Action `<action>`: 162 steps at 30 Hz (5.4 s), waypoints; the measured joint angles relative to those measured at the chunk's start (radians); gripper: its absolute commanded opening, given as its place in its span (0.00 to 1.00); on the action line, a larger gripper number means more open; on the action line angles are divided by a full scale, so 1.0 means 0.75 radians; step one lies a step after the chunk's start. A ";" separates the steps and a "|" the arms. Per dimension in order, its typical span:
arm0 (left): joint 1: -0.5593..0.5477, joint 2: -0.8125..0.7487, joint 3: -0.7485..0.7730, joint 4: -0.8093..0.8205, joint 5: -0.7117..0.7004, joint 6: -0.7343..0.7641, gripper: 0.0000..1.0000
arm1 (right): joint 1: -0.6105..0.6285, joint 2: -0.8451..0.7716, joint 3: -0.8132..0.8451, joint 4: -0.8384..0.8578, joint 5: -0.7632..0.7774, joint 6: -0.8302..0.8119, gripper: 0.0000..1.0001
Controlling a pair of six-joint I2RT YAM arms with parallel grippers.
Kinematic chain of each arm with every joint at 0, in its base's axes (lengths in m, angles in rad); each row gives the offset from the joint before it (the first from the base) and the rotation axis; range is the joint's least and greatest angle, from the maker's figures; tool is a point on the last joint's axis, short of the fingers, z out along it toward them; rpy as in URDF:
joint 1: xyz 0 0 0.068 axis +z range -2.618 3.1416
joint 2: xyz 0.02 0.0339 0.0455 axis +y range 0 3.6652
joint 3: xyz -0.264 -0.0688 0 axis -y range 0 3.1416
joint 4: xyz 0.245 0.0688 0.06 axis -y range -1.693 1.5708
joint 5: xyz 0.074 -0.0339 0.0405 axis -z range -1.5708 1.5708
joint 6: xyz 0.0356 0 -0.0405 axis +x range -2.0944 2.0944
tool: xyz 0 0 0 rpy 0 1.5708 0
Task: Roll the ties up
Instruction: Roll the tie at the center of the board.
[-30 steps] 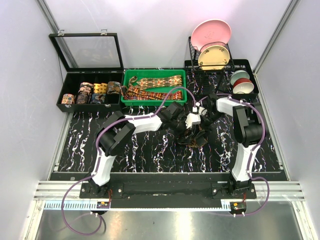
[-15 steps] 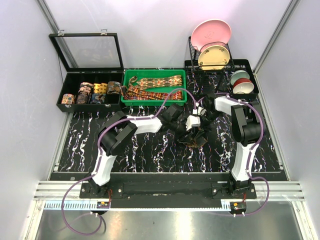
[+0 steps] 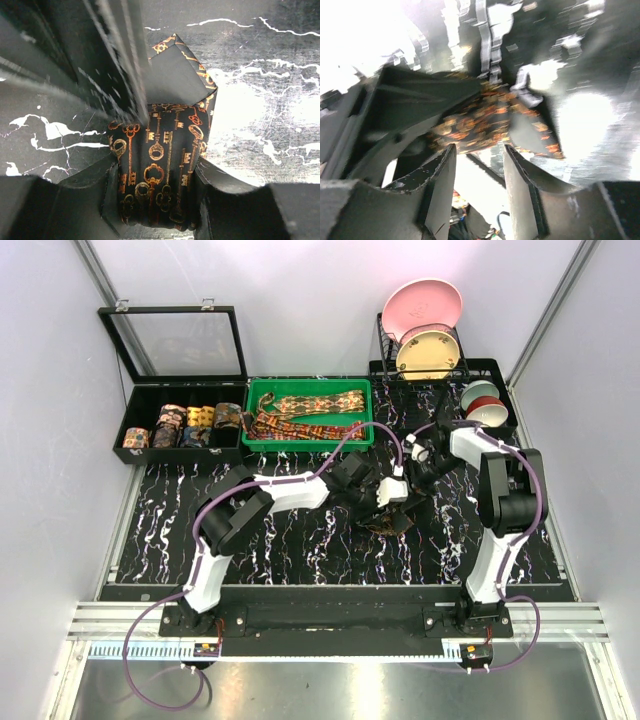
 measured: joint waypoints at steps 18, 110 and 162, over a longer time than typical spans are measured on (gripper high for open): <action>-0.006 0.019 0.076 -0.139 -0.045 -0.015 0.66 | 0.095 -0.012 -0.088 0.072 -0.132 0.051 0.00; 0.187 -0.017 -0.310 0.599 0.208 -0.508 0.00 | -0.169 -0.303 -0.529 0.620 -0.214 0.444 0.33; 0.208 -0.053 -0.456 0.808 0.316 -0.435 0.00 | 0.014 0.073 -0.310 0.634 -0.216 0.457 0.00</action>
